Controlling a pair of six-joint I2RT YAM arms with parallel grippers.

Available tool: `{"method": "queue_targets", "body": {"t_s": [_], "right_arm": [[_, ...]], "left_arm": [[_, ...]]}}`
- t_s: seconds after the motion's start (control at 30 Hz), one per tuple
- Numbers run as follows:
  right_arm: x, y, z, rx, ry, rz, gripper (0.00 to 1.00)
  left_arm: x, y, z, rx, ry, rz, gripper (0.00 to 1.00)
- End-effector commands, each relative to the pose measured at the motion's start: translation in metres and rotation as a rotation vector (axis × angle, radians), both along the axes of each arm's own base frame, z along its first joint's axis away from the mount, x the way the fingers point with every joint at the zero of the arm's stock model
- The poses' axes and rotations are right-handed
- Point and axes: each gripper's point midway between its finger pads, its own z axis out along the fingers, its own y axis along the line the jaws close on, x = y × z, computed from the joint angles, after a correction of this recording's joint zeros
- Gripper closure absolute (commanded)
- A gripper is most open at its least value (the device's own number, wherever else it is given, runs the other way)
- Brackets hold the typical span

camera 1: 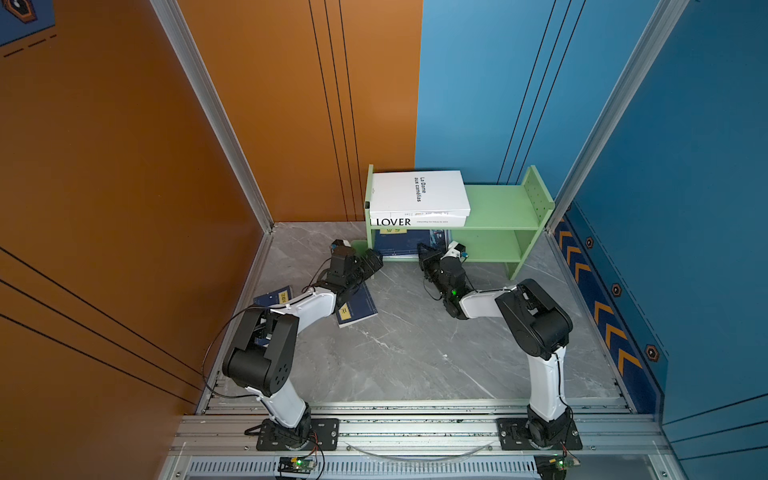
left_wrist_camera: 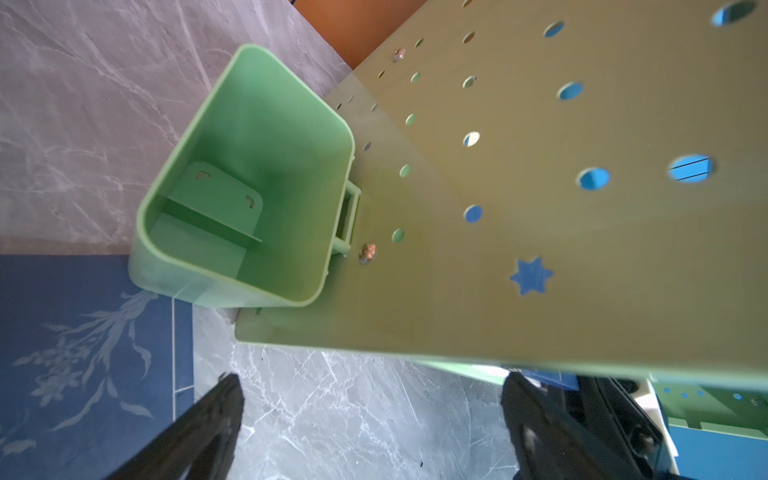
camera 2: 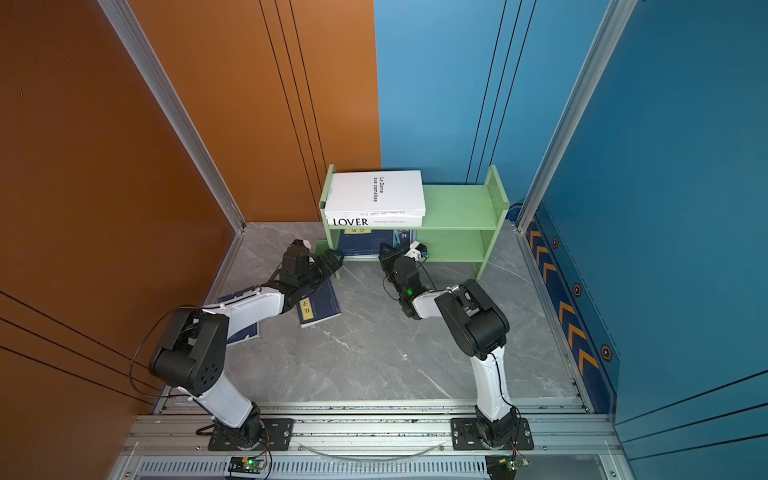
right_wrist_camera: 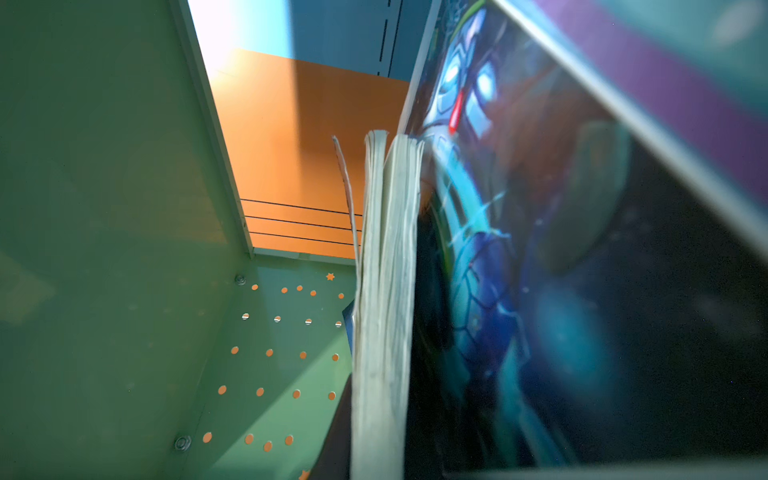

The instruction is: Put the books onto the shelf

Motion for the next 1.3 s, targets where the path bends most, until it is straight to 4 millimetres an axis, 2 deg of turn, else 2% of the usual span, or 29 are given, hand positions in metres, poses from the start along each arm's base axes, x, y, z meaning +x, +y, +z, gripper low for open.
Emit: {"method": "queue_targets", "body": {"t_s": [0.0,0.37,0.57,0.63,0.83,0.97,1.07,1.27], "right_arm": [[0.002,-0.005,0.005,-0.015,-0.007,-0.031,0.89],[0.003,-0.006,-0.002,-0.024,-0.005,-0.037,0.89],[0.002,-0.006,-0.004,-0.053,0.005,-0.029,0.89],[0.003,-0.003,-0.006,-0.065,0.014,-0.016,0.89],[0.003,0.006,-0.007,-0.117,0.024,0.043,0.89],[0.002,0.009,-0.012,-0.127,0.030,0.069,0.89],[0.002,0.008,-0.015,-0.122,0.039,0.071,0.89],[-0.001,0.000,-0.019,-0.122,0.051,0.064,0.90]], "left_arm": [[0.011,0.004,0.006,0.000,-0.021,0.040,0.02],[0.016,0.016,-0.031,0.019,0.058,0.135,0.00],[0.011,0.021,-0.046,0.041,0.115,0.164,0.00],[0.009,0.021,-0.043,0.037,0.107,0.158,0.00],[0.008,-0.001,0.002,0.052,-0.017,0.067,0.01],[0.012,-0.004,0.023,0.037,-0.066,0.038,0.02],[0.017,0.001,0.021,0.027,-0.057,0.051,0.02],[0.022,0.009,0.002,-0.002,-0.004,0.072,0.02]]}}
